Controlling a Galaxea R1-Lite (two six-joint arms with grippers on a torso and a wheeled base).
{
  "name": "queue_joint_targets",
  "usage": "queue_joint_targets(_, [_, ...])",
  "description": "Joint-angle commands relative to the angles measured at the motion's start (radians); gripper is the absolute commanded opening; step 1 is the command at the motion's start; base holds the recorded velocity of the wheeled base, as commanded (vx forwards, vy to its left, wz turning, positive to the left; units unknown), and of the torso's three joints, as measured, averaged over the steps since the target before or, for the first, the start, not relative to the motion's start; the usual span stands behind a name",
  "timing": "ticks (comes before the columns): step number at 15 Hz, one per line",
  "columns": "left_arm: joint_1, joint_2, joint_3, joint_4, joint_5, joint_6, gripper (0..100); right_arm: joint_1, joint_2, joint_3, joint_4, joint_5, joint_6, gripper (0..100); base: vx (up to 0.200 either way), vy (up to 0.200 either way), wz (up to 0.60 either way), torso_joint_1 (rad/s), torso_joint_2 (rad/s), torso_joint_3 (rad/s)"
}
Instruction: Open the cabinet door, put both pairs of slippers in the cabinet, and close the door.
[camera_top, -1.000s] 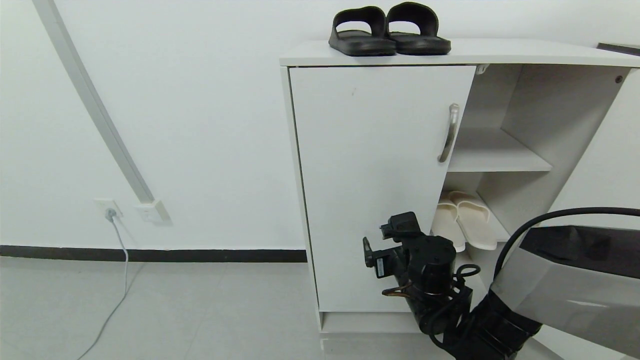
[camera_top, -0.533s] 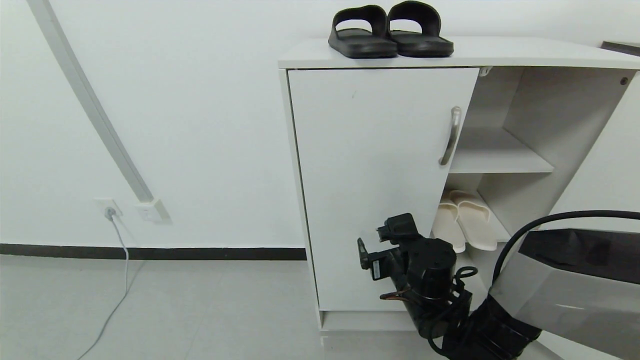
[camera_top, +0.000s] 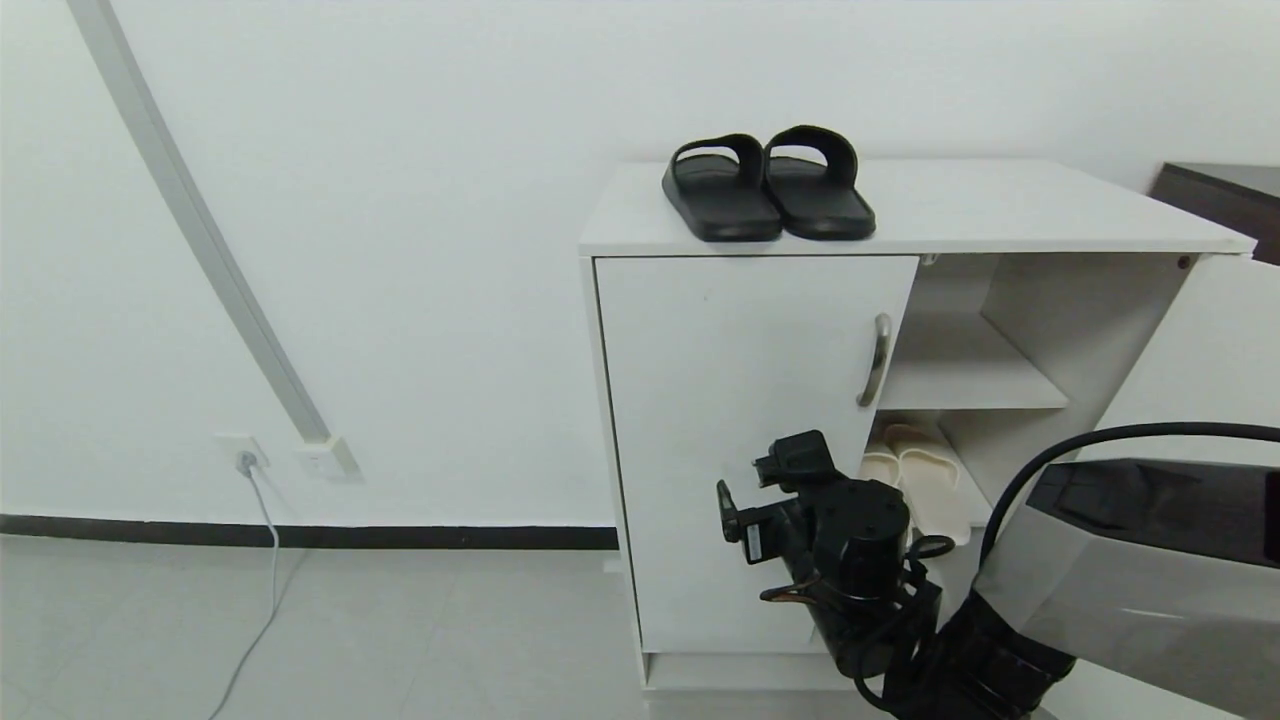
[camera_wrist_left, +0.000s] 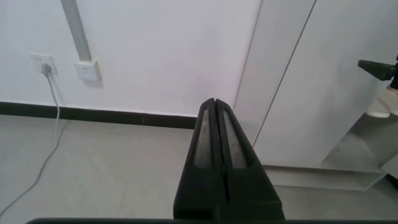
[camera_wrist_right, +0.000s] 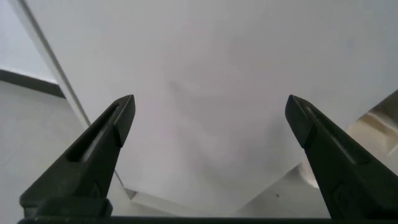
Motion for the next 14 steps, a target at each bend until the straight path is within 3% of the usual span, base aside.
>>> queue_joint_targets(1, [0.001, 0.001, 0.0, 0.0, 0.001, 0.0, 0, -0.001, 0.006, 0.0, -0.002, -0.001, -0.001, 100, 0.0, 0.0, 0.0, 0.134, -0.47, -0.334])
queue_joint_targets(14, [0.001, 0.001, 0.0, 0.0, 0.001, 0.0, 0, -0.001, 0.021, 0.0, -0.01, -0.001, -0.001, 100, 0.0, 0.0, 0.0, 0.179, -0.5, -0.317])
